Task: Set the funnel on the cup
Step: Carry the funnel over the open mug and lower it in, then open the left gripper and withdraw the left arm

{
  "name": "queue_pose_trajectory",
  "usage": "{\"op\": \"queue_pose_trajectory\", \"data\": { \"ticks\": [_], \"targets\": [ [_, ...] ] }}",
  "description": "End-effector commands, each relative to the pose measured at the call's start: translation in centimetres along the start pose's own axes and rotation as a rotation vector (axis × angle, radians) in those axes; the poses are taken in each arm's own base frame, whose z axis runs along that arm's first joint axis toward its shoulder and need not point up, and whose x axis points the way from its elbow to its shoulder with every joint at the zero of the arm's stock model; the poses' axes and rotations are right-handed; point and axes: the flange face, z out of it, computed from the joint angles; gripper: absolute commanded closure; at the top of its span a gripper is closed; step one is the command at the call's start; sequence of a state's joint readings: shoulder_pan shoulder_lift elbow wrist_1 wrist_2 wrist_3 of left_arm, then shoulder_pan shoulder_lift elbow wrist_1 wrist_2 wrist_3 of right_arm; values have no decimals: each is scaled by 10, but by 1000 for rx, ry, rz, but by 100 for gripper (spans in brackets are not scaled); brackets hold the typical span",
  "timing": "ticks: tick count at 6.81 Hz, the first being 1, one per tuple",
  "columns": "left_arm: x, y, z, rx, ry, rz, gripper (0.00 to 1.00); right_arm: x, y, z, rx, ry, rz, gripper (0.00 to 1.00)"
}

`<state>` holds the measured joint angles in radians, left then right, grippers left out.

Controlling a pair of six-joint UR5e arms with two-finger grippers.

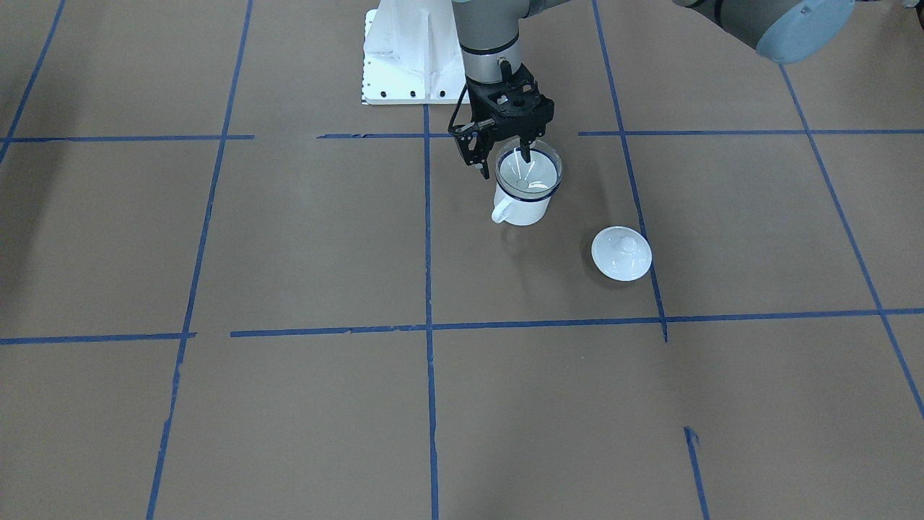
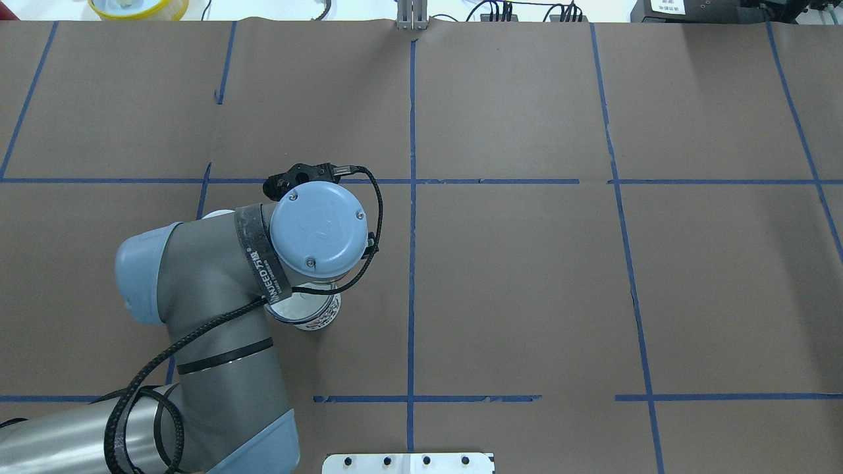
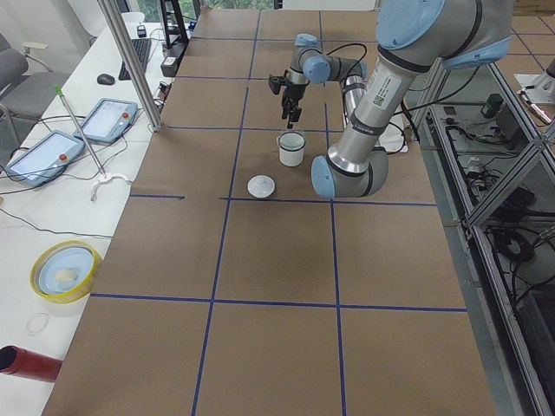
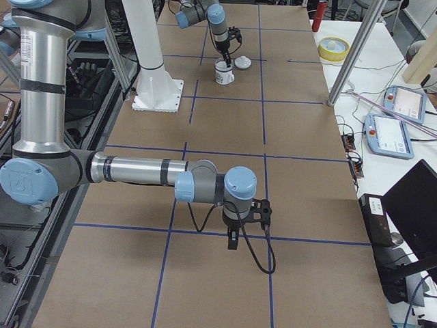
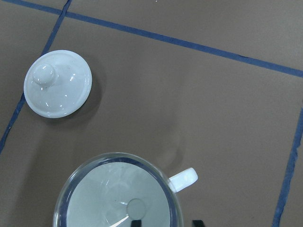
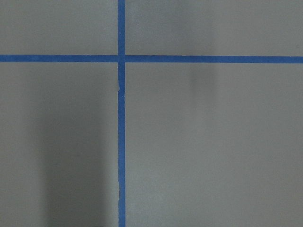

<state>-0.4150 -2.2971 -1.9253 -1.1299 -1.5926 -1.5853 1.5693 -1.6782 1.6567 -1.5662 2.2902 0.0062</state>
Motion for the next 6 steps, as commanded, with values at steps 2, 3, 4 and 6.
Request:
{"op": "queue_pose_trajectory", "data": {
  "ticks": [2,3,4,6],
  "targets": [
    [2,-7,-28,1,143,3,0,0,0,0,0,0,0,0],
    [-4,-36,-45,2,186,-13,0,0,0,0,0,0,0,0],
    [-23,-87,-67,-25,215,32,0,0,0,0,0,0,0,0],
    [-118,-194,-92,-8,220,117,0,0,0,0,0,0,0,0]
  ]
}}
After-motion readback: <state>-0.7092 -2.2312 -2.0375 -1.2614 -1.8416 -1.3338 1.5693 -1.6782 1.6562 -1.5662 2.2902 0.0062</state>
